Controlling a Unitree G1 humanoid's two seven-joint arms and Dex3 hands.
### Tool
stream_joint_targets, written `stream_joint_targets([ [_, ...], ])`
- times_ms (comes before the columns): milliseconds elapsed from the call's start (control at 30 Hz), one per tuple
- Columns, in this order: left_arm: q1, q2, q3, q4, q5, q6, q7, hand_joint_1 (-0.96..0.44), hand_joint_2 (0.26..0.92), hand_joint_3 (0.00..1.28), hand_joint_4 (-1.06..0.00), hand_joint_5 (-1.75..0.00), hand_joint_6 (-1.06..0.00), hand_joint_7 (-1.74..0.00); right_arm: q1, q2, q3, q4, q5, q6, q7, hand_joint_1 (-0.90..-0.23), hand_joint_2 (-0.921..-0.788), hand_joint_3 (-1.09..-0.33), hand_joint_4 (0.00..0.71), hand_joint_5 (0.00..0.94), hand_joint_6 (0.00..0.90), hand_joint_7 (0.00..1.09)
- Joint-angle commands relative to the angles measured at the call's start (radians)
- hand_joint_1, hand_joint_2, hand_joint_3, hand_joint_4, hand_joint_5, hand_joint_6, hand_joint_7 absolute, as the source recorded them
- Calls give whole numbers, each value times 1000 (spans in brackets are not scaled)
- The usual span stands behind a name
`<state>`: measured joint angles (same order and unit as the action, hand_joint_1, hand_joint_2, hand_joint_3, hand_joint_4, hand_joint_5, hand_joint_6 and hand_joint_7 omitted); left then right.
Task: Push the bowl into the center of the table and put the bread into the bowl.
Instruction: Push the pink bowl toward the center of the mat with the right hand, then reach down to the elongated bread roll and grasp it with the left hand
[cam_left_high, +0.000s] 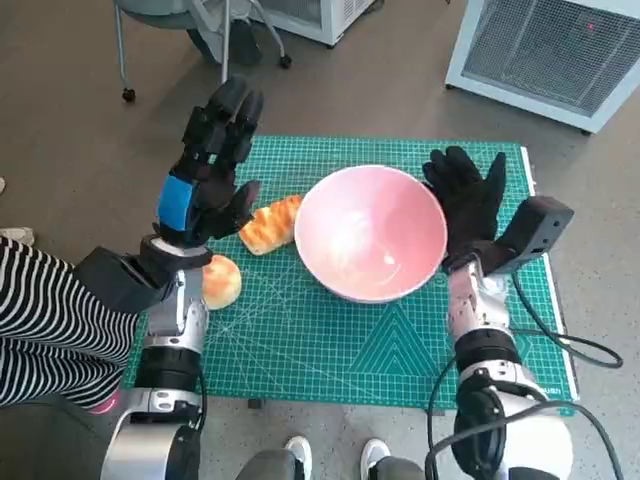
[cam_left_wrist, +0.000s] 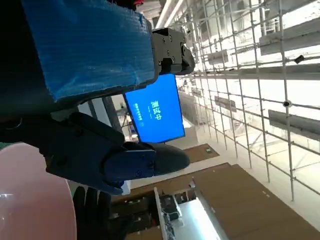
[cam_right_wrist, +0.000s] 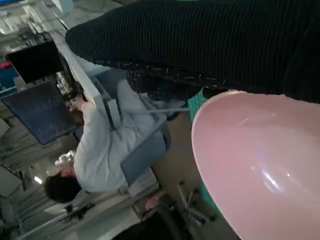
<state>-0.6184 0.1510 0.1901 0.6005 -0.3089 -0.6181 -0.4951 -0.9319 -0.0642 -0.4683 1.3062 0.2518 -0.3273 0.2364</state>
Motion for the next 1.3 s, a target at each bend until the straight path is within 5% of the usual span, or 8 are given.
stream_joint_targets([
  [33, 14, 0, -6, -12, 7, -3, -2, -689, 921, 415, -108, -5, -36, -356, 2, -21, 34, 1, -33, -8, 1, -661, -921, -799, 96, 0, 40, 287],
  [300, 5, -10, -12, -2, 3, 0, -6, -686, 921, 416, -109, -4, -39, -345, 7, -84, 139, -53, -140, -160, -12, -674, -921, -808, 99, 1, 46, 283],
  [433, -7, -19, -19, 1, 6, 8, 0, -685, 921, 417, -111, -5, -45, -343, 19, -105, 163, -99, -152, -271, 16, -717, -921, -784, 109, 6, 58, 293],
  [533, -13, -23, -25, 0, 6, 15, 3, -689, 921, 418, -112, -5, -50, -343, 28, -110, 171, -133, -138, -335, 52, -725, -921, -771, 118, 9, 63, 301],
  [633, -20, -29, -33, -11, 9, 27, 8, -692, 921, 417, -113, -5, -51, -344, 44, -103, 169, -192, -94, -386, 129, -712, -921, -762, 125, 12, 67, 310],
  [900, -27, -47, -62, -78, 16, 74, 22, -701, 921, 423, -113, -3, -13, -419, 111, -77, 194, -390, -19, -412, 235, -718, -921, -723, 144, 16, 84, 349],
  [1300, -52, -47, -90, -163, -2, 152, -1, -657, 921, 439, -90, -2, 1, -441, 205, -89, 283, -626, -49, -415, 234, -747, -921, -670, 158, 11, 71, 434],
])
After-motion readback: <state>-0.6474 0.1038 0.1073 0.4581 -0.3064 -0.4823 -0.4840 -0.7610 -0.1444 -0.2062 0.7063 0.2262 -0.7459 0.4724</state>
